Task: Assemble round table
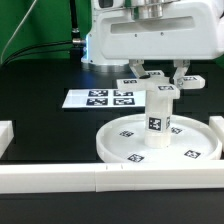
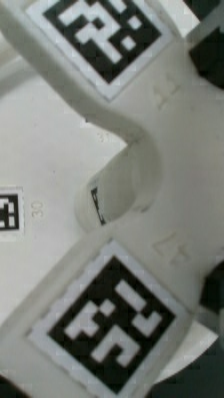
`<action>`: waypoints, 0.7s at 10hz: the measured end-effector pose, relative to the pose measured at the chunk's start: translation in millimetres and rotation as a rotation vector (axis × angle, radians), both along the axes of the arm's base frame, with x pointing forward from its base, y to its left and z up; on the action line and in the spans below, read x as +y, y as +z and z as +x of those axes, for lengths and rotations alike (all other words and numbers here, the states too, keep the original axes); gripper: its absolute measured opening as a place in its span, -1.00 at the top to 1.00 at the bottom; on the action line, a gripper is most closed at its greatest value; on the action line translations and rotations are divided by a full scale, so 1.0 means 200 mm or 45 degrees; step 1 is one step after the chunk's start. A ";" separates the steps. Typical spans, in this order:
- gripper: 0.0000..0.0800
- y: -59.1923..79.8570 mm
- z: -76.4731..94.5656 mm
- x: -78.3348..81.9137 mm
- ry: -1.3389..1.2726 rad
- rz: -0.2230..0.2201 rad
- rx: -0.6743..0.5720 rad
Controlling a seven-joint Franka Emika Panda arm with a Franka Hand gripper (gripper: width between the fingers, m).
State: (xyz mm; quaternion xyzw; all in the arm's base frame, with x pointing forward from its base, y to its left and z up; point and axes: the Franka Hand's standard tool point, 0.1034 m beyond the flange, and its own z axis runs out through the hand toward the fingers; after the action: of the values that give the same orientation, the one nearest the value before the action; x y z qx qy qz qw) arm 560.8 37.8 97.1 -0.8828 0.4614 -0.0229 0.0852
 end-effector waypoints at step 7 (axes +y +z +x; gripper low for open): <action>-0.12 0.00 0.00 0.00 -0.803 0.168 0.087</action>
Offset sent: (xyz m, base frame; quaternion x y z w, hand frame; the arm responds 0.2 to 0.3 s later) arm -0.0091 0.0055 -0.0083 0.0229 -0.0357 0.3033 0.9519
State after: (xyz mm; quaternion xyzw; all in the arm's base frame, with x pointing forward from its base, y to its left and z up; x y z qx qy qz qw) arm 561.0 37.6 96.9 -0.6890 0.7154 0.0116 0.1156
